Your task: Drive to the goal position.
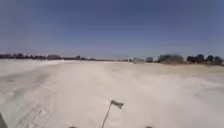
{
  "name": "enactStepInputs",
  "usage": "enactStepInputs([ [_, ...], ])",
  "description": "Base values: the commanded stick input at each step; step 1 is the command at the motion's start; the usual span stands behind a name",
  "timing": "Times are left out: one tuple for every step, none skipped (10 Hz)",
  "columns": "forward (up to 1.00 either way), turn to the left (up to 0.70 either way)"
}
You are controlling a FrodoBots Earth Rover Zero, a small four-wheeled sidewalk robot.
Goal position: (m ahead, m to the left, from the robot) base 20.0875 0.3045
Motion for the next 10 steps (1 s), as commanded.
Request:
enactStepInputs([
  [0.7, 0.0],
  [0.7, 0.0],
  [0.7, 0.0],
  [0.7, 0.0],
  [0.7, 0.0],
  [0.7, 0.0],
  [0.7, 0.0],
  [0.7, 0.0],
  [0.7, 0.0],
  [0.7, 0.0],
])
